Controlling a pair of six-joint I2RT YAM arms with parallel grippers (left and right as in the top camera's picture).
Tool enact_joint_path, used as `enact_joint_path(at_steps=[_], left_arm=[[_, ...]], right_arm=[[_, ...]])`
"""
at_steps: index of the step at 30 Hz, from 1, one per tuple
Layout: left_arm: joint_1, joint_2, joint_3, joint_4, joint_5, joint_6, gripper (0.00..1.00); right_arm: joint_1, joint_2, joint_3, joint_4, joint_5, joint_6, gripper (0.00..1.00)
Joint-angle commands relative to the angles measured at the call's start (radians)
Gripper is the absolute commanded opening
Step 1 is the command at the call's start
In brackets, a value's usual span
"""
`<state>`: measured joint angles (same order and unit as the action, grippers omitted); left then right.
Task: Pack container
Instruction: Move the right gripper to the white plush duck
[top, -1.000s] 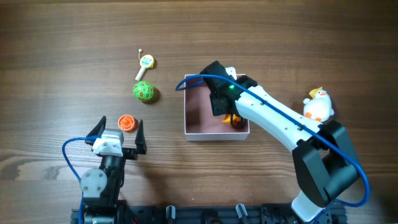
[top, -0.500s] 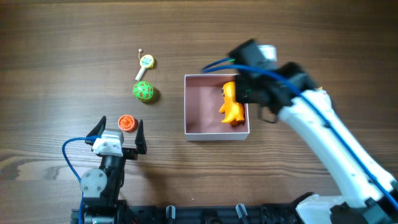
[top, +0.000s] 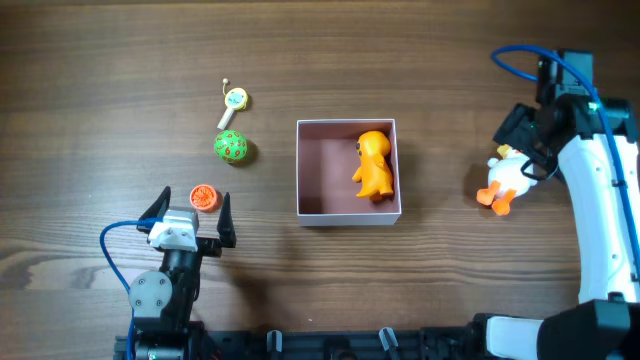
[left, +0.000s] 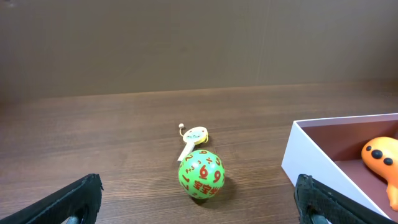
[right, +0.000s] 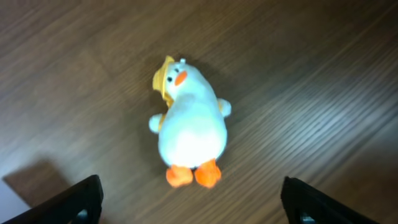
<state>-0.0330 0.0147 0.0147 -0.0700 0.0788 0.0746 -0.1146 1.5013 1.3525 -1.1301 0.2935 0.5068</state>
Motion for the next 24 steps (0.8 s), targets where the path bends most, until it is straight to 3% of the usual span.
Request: enact_joint_path(at_steps=[1, 9, 16, 24], left_arm=[[-0.004, -0.007, -0.008, 0.001, -0.002, 0.019, 1.00], [-0.004, -0.007, -0.008, 0.001, -0.002, 0.019, 1.00], [-0.004, -0.007, -0.008, 0.001, -0.002, 0.019, 1.00], [-0.004, -0.007, -0.008, 0.001, -0.002, 0.019, 1.00]], right_arm=[[-0.040, 0.002, -0.110, 0.076, -0.087, -0.036, 0.95], [-0.044, 0.074, -0.240, 0.242, -0.160, -0.036, 0.95], [-0.044, 0.190, -0.246, 0.272, -0.145, -0.032, 0.97], [-0.044, 0.202, -0.246, 0.270, -0.129, -0.032, 0.98]])
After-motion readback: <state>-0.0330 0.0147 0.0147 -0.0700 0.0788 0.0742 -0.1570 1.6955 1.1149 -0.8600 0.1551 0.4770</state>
